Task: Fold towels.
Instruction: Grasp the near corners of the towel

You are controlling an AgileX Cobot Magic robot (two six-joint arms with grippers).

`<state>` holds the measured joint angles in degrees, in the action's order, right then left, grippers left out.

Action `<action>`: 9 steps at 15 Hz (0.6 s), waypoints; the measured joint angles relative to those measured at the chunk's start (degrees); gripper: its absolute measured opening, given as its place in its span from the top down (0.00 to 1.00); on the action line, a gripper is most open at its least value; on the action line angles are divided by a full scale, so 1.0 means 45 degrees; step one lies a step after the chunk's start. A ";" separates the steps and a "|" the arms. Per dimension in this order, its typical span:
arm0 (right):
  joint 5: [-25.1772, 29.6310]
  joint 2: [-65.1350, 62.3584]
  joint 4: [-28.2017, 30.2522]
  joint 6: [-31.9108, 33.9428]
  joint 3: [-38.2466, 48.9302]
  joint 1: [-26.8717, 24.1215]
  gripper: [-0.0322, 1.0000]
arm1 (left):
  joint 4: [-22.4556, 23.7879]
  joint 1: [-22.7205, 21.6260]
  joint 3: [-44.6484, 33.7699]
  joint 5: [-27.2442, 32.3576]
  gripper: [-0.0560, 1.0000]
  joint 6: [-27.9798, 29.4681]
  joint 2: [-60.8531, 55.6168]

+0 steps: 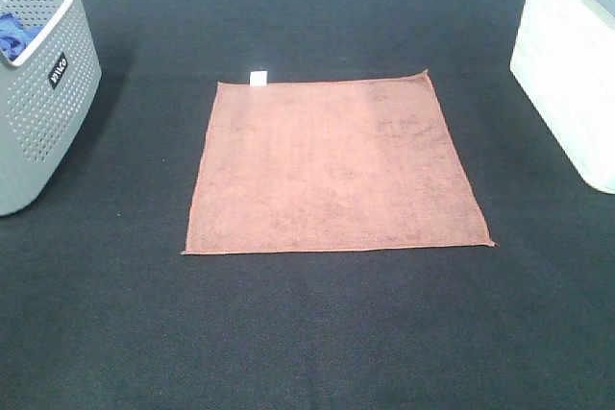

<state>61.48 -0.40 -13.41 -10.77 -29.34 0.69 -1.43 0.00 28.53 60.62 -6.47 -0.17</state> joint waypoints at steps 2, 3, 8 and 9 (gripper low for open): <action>0.0000 0.0000 0.0000 0.0000 0.0000 0.0000 0.15 | 0.0000 0.0000 0.0000 0.0000 0.36 0.0000 0.0000; 0.0000 0.0000 0.0000 0.0000 0.0000 0.0000 0.15 | 0.0000 0.0000 0.0000 0.0000 0.36 0.0000 0.0000; 0.0000 0.0000 0.0000 0.0000 0.0000 0.0000 0.15 | 0.0000 0.0000 0.0000 0.0000 0.36 0.0000 0.0000; 0.0000 0.0000 0.0000 0.0000 0.0000 0.0000 0.15 | 0.0000 0.0000 0.0000 0.0000 0.36 0.0000 0.0000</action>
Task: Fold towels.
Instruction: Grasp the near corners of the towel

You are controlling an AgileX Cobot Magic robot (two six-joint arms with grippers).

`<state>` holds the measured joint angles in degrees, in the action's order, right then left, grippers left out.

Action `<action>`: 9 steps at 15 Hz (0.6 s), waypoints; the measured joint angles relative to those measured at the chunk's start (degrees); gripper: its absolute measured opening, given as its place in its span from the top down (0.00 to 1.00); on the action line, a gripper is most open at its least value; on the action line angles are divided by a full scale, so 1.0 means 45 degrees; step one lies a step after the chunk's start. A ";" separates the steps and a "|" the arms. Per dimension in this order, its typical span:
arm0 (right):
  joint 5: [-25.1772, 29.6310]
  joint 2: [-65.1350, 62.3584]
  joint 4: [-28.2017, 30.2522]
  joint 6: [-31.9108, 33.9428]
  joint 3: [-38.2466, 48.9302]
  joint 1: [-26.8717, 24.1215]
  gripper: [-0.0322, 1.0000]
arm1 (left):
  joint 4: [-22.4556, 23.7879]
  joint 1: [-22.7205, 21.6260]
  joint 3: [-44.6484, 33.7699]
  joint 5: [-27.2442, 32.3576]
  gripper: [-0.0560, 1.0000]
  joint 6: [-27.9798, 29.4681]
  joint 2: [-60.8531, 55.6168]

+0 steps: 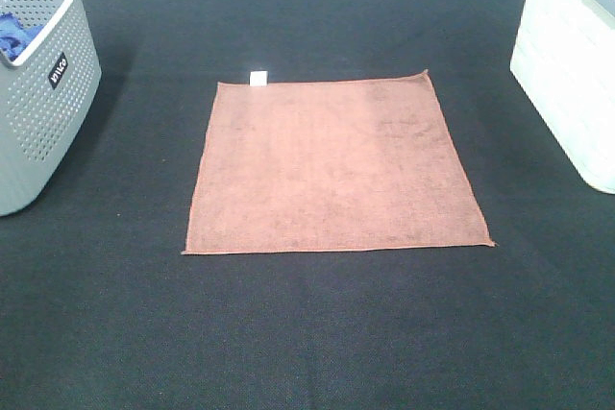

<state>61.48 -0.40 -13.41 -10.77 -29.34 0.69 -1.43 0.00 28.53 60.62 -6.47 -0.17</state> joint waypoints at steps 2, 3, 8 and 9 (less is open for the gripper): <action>0.0000 0.0000 0.0000 0.0000 0.0000 0.0000 0.15 | 0.0000 0.0000 0.0000 0.0000 0.36 0.0000 0.0000; 0.0000 0.0000 0.0000 0.0000 0.0000 0.0000 0.15 | 0.0000 0.0000 0.0000 0.0000 0.36 0.0000 0.0000; -0.0025 0.0000 0.0624 0.0013 0.0000 0.0000 0.15 | 0.0000 0.0000 0.0000 0.0000 0.36 0.0000 0.0000; -0.0025 0.0000 0.0853 0.0127 0.0000 0.0000 0.15 | 0.0000 0.0000 0.0000 0.0000 0.36 0.0000 0.0000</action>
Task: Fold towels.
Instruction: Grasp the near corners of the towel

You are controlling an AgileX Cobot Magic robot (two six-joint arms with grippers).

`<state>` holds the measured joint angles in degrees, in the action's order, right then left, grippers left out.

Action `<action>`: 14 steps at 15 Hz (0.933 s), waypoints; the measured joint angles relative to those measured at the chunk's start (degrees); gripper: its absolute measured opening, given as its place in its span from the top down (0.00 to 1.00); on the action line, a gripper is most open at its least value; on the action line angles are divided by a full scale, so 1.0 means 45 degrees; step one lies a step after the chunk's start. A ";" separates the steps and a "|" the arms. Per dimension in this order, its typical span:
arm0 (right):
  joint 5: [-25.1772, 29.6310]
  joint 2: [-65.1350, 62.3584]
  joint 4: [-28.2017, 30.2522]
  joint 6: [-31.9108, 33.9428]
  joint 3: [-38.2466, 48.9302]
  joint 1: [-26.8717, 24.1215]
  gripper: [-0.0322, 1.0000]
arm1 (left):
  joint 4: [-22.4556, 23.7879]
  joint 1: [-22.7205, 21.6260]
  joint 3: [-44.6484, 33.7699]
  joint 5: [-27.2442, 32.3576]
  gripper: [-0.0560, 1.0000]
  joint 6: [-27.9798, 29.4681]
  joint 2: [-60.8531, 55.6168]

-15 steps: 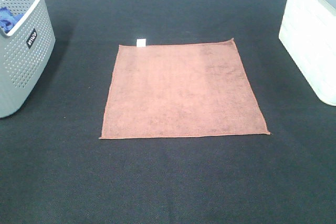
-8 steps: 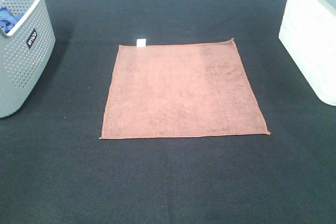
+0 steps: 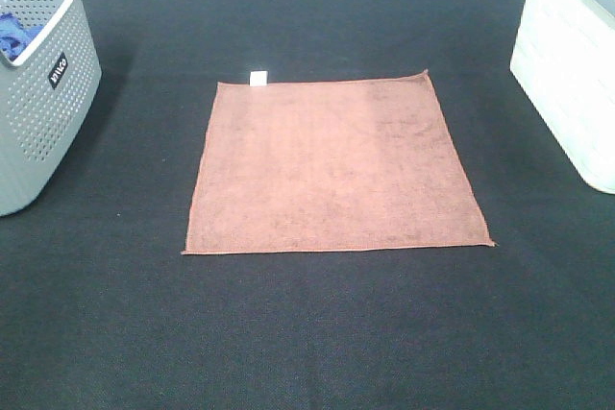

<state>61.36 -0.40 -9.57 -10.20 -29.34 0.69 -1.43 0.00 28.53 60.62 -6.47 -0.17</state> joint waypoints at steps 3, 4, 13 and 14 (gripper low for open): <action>-0.0076 0.0688 0.0344 0.0624 0.0000 0.0000 0.16 | -0.0306 0.0000 0.0216 -0.1159 0.36 0.0000 0.0000; -0.0102 0.1235 0.0369 0.0726 0.0000 0.0000 0.16 | -0.0713 0.0000 0.0166 -0.1910 0.36 0.0051 0.0000; -0.3400 0.8722 -0.1604 0.0853 -0.0968 0.0000 0.25 | -0.5093 0.0000 -0.0751 -0.6315 0.36 0.0242 0.6175; -0.3476 0.9638 -0.1846 0.0853 -0.1337 0.0000 0.25 | -0.5908 0.0000 -0.0751 -0.6341 0.36 0.0025 0.7334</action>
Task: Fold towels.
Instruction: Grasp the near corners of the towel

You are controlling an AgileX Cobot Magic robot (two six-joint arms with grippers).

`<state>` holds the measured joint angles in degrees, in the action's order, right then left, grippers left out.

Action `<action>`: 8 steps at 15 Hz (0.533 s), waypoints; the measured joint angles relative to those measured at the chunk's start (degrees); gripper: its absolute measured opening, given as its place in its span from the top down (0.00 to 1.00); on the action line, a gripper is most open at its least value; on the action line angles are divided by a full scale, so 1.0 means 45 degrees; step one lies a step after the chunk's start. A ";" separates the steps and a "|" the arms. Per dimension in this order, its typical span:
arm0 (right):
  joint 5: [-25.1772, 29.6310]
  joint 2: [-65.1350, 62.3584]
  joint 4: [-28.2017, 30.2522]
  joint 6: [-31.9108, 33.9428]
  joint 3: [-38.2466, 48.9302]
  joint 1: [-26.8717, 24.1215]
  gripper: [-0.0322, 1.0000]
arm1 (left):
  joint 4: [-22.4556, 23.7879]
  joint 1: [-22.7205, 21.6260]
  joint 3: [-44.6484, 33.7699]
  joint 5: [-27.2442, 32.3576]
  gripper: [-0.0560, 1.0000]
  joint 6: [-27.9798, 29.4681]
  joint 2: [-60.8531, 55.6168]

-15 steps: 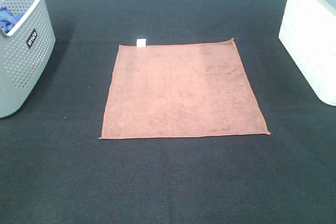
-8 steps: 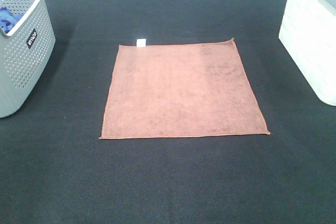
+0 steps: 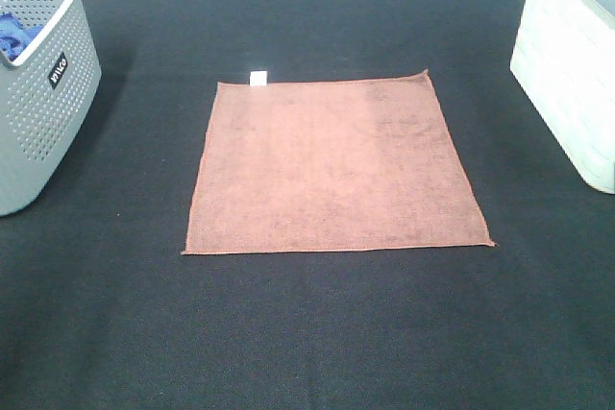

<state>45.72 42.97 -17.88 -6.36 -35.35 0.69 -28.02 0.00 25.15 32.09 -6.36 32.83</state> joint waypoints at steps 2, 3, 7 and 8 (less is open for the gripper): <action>-0.0127 0.2381 -0.0153 0.0000 -0.1019 0.0000 0.25 | -0.2381 0.0000 0.0064 -0.0038 0.36 -0.2050 0.2750; -0.0064 0.3247 -0.0191 0.0013 -0.1490 0.0000 0.25 | -0.3540 0.0000 0.0229 -0.0025 0.36 -0.3132 0.3782; 0.0382 0.6786 -0.0191 -0.0076 -0.3629 0.0000 0.28 | -0.8747 0.0000 0.1362 0.0764 0.36 -0.7907 0.8225; 0.0458 0.7398 -0.0191 -0.0166 -0.3998 0.0000 0.28 | -0.9664 0.0000 0.1630 0.1006 0.36 -0.8683 0.9104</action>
<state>47.78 76.26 -18.74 -7.10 -53.34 0.69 -71.51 0.00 32.49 36.61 -45.44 73.80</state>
